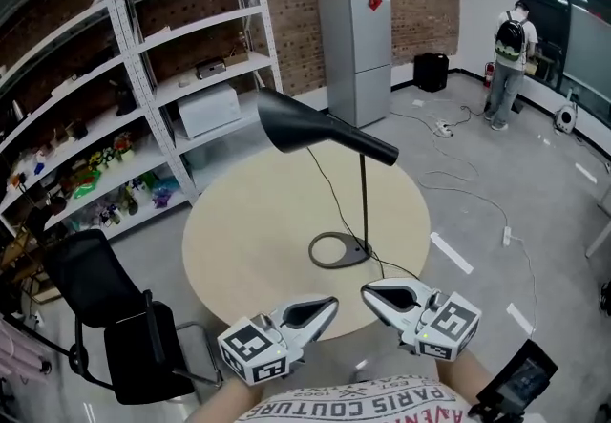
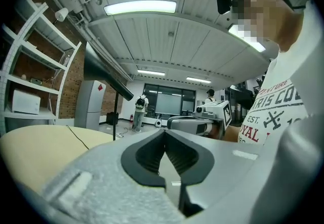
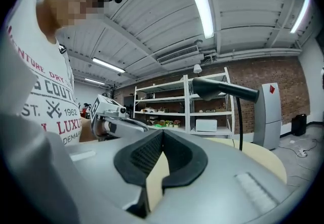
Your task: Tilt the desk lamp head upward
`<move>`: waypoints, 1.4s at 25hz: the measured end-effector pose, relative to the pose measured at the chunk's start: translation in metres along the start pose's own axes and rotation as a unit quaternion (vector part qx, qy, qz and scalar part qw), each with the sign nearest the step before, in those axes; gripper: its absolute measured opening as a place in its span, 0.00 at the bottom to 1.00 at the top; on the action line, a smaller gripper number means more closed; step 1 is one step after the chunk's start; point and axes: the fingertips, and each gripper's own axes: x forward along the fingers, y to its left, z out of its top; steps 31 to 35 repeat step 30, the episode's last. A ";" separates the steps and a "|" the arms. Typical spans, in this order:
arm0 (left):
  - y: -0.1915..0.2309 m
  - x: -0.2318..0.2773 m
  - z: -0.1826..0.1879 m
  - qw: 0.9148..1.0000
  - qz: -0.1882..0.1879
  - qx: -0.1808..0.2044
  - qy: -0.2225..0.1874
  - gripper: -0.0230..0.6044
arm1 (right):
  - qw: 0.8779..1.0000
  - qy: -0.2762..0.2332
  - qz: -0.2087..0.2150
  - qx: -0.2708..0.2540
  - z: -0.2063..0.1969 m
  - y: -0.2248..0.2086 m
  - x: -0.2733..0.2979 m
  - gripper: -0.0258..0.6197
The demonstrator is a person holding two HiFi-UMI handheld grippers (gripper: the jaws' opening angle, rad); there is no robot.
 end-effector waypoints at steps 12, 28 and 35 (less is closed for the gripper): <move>-0.044 -0.045 0.000 1.000 -0.011 0.023 -0.004 0.04 | 1.000 0.014 -0.019 -0.002 -0.014 0.068 -0.008 0.04; -0.062 -0.054 -0.006 0.999 -0.021 0.028 -0.007 0.04 | 0.999 0.008 -0.032 -0.003 -0.019 0.082 -0.016 0.04; -0.062 -0.054 -0.006 0.999 -0.022 0.030 -0.011 0.04 | 0.999 0.007 -0.036 -0.002 -0.024 0.081 -0.017 0.04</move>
